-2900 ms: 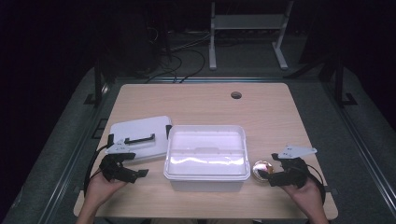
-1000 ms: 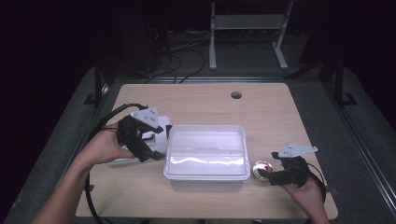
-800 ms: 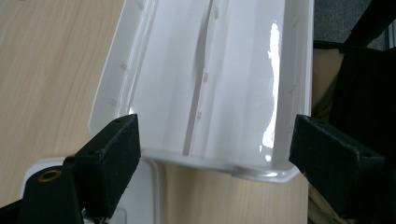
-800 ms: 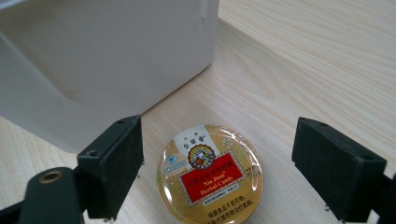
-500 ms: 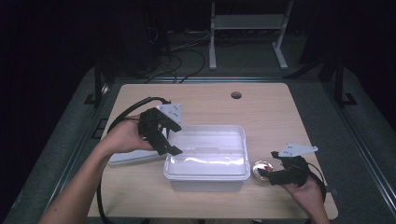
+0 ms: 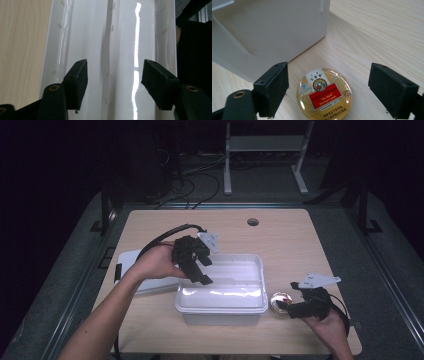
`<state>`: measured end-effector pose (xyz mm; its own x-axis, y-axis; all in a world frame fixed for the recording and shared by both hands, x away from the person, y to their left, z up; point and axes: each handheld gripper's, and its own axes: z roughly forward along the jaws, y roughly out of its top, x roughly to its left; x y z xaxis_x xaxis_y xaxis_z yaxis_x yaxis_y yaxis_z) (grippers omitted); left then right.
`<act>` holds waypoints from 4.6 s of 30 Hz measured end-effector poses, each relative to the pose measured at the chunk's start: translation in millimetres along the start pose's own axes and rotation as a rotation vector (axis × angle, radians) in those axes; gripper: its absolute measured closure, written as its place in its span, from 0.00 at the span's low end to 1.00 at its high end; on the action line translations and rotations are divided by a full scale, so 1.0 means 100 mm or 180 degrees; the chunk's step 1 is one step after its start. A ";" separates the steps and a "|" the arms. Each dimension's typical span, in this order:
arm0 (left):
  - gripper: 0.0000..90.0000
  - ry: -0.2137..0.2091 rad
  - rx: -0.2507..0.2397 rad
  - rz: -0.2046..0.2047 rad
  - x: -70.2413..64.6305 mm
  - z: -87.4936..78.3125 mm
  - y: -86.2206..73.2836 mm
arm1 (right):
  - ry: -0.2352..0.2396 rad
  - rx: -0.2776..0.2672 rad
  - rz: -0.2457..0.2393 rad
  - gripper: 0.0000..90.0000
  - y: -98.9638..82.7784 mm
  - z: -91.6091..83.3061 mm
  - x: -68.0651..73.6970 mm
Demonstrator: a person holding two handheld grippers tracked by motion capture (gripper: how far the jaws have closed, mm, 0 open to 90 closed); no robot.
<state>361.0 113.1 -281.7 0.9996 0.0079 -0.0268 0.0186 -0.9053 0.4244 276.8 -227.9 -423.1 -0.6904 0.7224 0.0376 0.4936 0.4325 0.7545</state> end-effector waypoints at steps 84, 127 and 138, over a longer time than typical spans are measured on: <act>0.99 -0.0010 -0.0022 0.0003 -0.03 -0.21 0.14 | -0.0030 -0.0073 -0.0012 0.18 0.01 -0.06 -0.02; 0.99 0.0441 0.0071 -0.0737 -0.51 -0.95 -2.10 | -0.0119 -0.0081 0.0031 0.18 0.00 -0.08 -0.03; 0.99 0.0230 0.0240 -0.0681 -0.52 -0.37 -2.25 | -0.0135 -0.0079 0.0031 0.18 -0.01 -0.09 -0.04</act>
<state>305.9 331.7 -342.5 0.9721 0.2308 -0.0429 0.2311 -0.9089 0.3472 274.1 -236.2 -418.1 -0.6624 0.7489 0.0177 0.4865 0.4121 0.7704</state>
